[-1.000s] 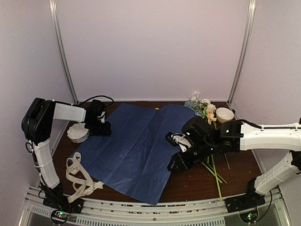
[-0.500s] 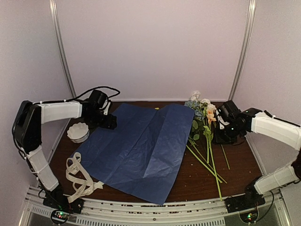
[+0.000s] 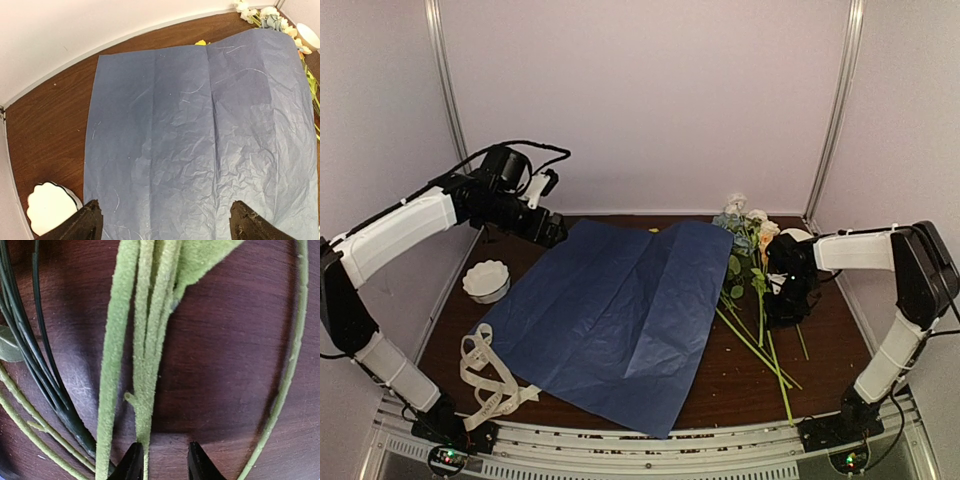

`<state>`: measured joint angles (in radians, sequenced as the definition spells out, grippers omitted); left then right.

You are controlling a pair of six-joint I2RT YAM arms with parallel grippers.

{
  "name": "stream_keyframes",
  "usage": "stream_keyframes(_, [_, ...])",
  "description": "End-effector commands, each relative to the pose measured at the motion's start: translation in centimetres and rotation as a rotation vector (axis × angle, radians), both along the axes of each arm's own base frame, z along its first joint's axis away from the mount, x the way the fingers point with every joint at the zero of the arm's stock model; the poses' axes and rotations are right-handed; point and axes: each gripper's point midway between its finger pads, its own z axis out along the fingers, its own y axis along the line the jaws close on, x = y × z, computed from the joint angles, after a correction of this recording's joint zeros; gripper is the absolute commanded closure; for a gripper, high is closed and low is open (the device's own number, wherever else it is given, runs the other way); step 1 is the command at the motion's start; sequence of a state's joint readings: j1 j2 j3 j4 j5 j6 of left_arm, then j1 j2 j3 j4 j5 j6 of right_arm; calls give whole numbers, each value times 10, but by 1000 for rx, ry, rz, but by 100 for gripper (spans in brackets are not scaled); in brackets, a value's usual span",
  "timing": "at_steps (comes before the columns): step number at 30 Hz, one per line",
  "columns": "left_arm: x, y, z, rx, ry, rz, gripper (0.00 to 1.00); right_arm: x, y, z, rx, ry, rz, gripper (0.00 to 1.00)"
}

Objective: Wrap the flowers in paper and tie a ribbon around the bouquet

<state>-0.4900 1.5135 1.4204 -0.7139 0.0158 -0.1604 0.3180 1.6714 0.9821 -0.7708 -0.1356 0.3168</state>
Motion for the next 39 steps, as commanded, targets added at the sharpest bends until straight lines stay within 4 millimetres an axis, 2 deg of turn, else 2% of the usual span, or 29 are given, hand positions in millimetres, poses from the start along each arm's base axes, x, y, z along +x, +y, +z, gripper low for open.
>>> stream_keyframes(1, [7,-9,13,32,-32,-75,9,8,3,5,8,9,3,70])
stream_keyframes(5, [8,-11,-5,49,0,-90,9,11,-5,10,-46,1,1,70])
stream_keyframes(8, [8,-10,-17,64,21,-90,9,8,1,1,-25,45,8,69])
stream_keyframes(16, [2,-8,-15,60,18,-102,8,4,-1,-13,-58,90,14,70])
stream_keyframes(17, [1,-9,-17,59,21,-103,8,5,-1,-12,-59,85,15,74])
stream_keyframes(20, [1,-9,-16,55,23,-106,8,10,-10,-3,-114,54,9,100])
stream_keyframes(22, [0,-9,-15,53,20,-106,8,18,-22,15,-174,-5,-9,100])
stream_keyframes(25, [-1,-10,-13,46,18,-109,8,27,-39,56,-258,-122,-40,100])
stream_keyframes(28, [-2,-10,-11,40,15,-110,8,32,-57,108,-330,-269,-89,100])
stream_keyframes(31, [-3,-9,-9,38,12,-109,8,32,-56,157,-314,-426,-98,100])
stream_keyframes(33, [-3,-9,-7,36,7,-106,8,34,-44,187,-264,-531,-70,100])
stream_keyframes(35, [-3,-8,-5,39,-1,-104,8,35,-21,220,-173,-627,-19,100])
stream_keyframes(37, [-3,-6,-3,42,-8,-102,7,38,17,250,-37,-697,63,100])
stream_keyframes(39, [-3,-4,1,41,-19,-97,7,41,74,277,139,-742,180,100])
